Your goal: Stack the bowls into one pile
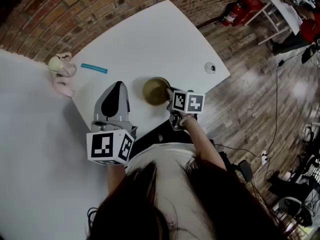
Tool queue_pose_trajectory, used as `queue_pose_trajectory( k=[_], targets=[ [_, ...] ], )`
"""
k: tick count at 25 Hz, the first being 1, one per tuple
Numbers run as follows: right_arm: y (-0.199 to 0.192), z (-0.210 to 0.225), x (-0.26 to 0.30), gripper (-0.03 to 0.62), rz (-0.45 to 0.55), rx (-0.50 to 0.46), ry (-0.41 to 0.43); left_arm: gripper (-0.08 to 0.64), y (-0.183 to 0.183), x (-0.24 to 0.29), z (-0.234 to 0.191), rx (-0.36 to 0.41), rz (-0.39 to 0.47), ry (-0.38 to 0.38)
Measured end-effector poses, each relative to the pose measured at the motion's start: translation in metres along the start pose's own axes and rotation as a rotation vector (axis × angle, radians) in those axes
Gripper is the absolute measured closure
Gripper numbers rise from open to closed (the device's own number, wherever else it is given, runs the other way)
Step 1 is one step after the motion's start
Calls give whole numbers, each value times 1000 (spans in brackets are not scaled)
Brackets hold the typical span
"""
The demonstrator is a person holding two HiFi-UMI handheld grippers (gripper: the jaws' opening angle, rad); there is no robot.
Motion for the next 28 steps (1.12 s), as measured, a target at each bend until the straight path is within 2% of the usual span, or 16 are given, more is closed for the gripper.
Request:
queue_pose_trajectory(
  k=[16,28],
  targets=[
    [3,14,5,555,6,39,-51,560,-4,14,-6,-1,-31,-23],
    [3,15,5,545,17,53,-59,560,-4,11,-8,12,-36,-38]
  ],
)
Point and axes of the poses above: the fingertips, and each gripper's own axes: x forward along the fingers, z to its right, y out of its top, the point moved 1 cm from there along -x, backward along the fingers, and after that the axes turned 15 degrees about -z, right-handed, at the moved point
